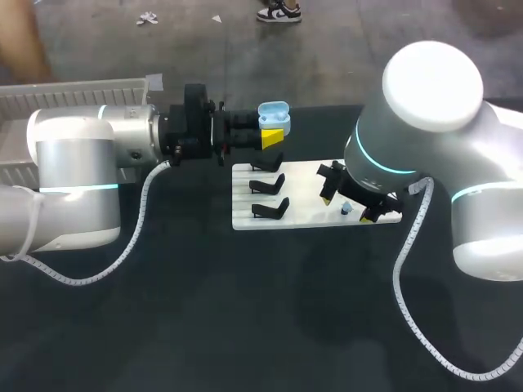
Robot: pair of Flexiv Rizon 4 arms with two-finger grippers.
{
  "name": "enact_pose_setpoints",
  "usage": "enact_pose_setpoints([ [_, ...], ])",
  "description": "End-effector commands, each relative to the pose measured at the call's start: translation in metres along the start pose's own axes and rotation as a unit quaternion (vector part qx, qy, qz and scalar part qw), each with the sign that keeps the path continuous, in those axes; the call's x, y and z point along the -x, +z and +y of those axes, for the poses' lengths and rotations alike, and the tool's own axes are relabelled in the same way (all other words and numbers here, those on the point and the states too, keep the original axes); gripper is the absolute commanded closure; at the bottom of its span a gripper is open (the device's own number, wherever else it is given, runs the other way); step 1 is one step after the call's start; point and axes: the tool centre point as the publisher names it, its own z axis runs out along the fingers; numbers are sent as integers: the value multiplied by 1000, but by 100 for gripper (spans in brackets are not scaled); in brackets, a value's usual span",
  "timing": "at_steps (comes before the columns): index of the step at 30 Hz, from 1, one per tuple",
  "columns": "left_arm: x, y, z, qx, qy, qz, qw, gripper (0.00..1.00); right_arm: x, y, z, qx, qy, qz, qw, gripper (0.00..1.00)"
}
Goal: Pick up each earbud case from the left stands, insert the matching earbuds, close the lid, and place the case in the box.
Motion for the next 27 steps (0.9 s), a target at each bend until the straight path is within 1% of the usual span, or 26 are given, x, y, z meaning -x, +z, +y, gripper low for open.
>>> enact_pose_setpoints([
  [1, -1, 0, 1, 0, 1, -1, 1000, 100, 1, 5, -1, 3, 2, 0, 1000, 38],
  [2, -1, 0, 1, 0, 1, -1, 1000, 100, 1, 6, -1, 4, 2, 0, 1000, 38],
  [6, -1, 0, 1, 0, 1, -1, 1000, 100, 1, 9, -3, 3, 2, 4, 1000, 42],
  [8, -1, 0, 1, 0, 1, -1, 1000, 100, 1, 9, -3, 3, 4, 6, 1000, 49],
  [9, -1, 0, 1, 0, 1, -1, 1000, 100, 2, 10, -4, 3, 4, 6, 1000, 50],
  [18, -1, 0, 1, 0, 1, -1, 1000, 100, 2, 11, -5, 2, 6, 8, 1000, 54],
  [27, -1, 0, 1, 0, 1, -1, 1000, 100, 3, 12, -4, 2, 6, 9, 1000, 60],
])
